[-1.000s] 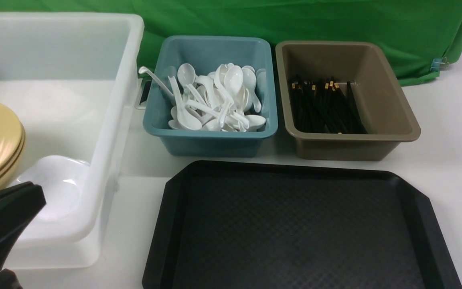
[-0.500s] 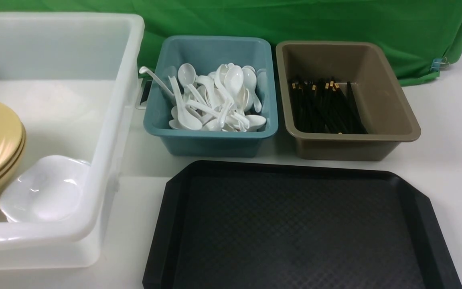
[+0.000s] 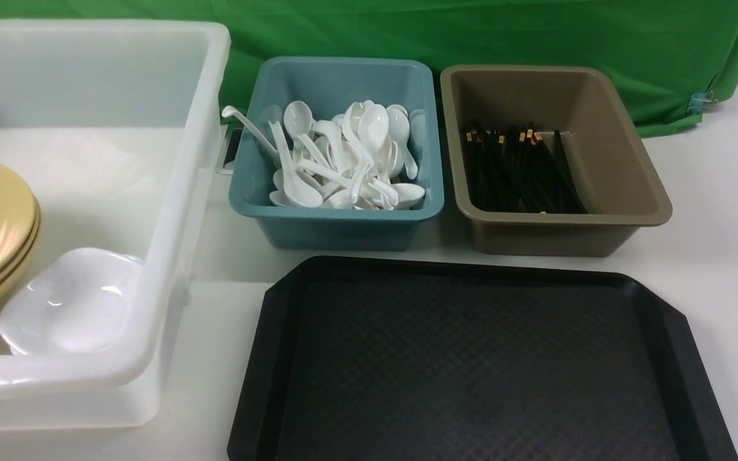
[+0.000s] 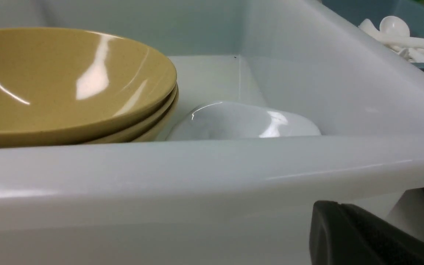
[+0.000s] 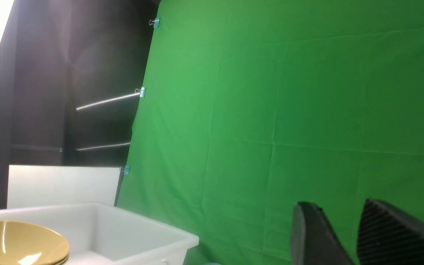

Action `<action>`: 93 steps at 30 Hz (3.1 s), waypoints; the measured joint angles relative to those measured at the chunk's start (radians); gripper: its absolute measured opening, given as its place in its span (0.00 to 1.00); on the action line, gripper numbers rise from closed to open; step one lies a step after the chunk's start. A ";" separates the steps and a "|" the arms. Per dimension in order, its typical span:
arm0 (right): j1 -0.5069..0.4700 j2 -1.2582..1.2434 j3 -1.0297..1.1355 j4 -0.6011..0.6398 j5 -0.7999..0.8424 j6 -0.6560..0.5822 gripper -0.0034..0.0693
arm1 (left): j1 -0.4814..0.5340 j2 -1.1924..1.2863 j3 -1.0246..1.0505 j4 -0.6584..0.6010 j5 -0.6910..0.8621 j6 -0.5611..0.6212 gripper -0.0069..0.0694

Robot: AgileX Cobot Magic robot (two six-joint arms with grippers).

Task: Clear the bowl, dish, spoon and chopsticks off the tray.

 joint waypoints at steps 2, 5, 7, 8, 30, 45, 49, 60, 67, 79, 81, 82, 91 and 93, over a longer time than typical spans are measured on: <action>0.000 0.000 0.000 0.000 0.000 0.000 0.33 | 0.001 0.000 0.000 0.001 0.001 0.000 0.07; 0.000 0.000 0.000 0.000 0.000 0.000 0.34 | 0.001 0.000 0.000 0.002 0.001 0.000 0.07; 0.000 0.000 0.000 0.000 0.000 0.000 0.34 | 0.001 0.000 0.000 0.002 0.001 0.000 0.07; 0.000 0.000 0.000 0.000 0.000 0.000 0.35 | 0.001 0.000 0.000 0.002 0.001 0.000 0.08; 0.000 0.000 0.006 0.277 0.027 -0.203 0.37 | 0.001 -0.001 0.000 0.002 0.002 0.003 0.08; -0.575 0.003 0.310 0.291 0.241 -0.316 0.38 | 0.001 -0.002 0.000 0.002 0.002 0.001 0.08; -0.664 0.003 0.398 0.293 0.250 -0.338 0.38 | 0.001 -0.002 0.001 0.003 0.002 0.001 0.08; -0.669 0.003 0.398 0.294 0.232 -0.342 0.38 | 0.001 -0.002 0.001 0.003 0.002 0.001 0.08; -0.669 0.003 0.398 0.294 0.232 -0.343 0.38 | 0.001 -0.002 0.001 0.003 0.002 0.003 0.08; -0.669 0.003 0.398 0.294 0.232 -0.343 0.38 | 0.001 -0.002 0.001 0.003 0.002 0.002 0.09; -0.669 0.003 0.398 0.294 0.231 -0.343 0.38 | 0.001 -0.002 0.001 0.003 0.002 0.003 0.09; -0.669 0.003 0.398 0.294 0.231 -0.343 0.38 | 0.001 -0.002 0.001 0.003 0.002 0.003 0.09; -0.669 0.003 0.398 0.294 0.231 -0.330 0.38 | 0.001 -0.002 0.001 0.003 0.002 0.003 0.09; -0.669 0.003 0.398 0.294 0.231 -0.329 0.38 | 0.001 -0.002 0.001 0.003 0.002 0.003 0.09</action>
